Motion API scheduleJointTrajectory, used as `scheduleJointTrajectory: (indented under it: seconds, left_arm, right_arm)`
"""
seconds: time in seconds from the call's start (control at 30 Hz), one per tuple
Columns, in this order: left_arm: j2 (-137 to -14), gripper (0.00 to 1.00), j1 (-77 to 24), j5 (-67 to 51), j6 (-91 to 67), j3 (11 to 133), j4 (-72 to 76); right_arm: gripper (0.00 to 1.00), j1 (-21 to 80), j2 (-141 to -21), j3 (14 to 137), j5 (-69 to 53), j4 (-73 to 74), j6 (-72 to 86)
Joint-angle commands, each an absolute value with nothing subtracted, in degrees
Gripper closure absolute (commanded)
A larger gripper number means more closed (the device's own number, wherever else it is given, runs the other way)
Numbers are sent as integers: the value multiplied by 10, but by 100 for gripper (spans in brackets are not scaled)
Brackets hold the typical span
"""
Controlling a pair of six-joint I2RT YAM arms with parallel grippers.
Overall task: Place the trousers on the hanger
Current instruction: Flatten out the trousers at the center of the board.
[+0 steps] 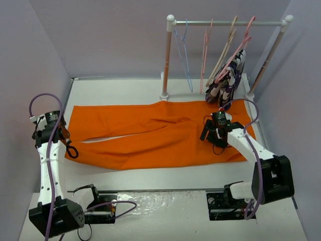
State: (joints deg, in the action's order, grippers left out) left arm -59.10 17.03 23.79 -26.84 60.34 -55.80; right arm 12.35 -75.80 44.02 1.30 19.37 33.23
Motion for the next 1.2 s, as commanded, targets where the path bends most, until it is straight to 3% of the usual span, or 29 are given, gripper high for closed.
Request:
scheduleJointTrajectory:
  seconds: [0.0, 0.37, 0.67, 0.8, 0.87, 0.97, 1.17]
  left_arm:
    - [-591, 100, 185, 239, -283, 598, -526]
    - [-590, 100, 214, 217, -318, 560, -510]
    - [-559, 98, 224, 119, -387, 516, -526]
    - [-521, 79, 224, 101, -420, 498, -547]
    - [-516, 52, 224, 107, -418, 500, -552]
    - [-509, 30, 224, 103, -408, 517, -541]
    - [-528, 25, 218, 8, -363, 543, -471]
  right_arm:
    - [28, 90, -774, 385, 27, 198, 368]
    - [23, -156, -762, 359, -53, 200, 356]
    - [20, -136, -697, 389, -43, 211, 328]
    - [20, -100, -676, 397, -38, 216, 326]
    - [19, -79, -666, 403, -33, 218, 324]
    - [19, -40, -659, 423, -21, 221, 315]
    - [18, 24, -666, 451, -6, 220, 290]
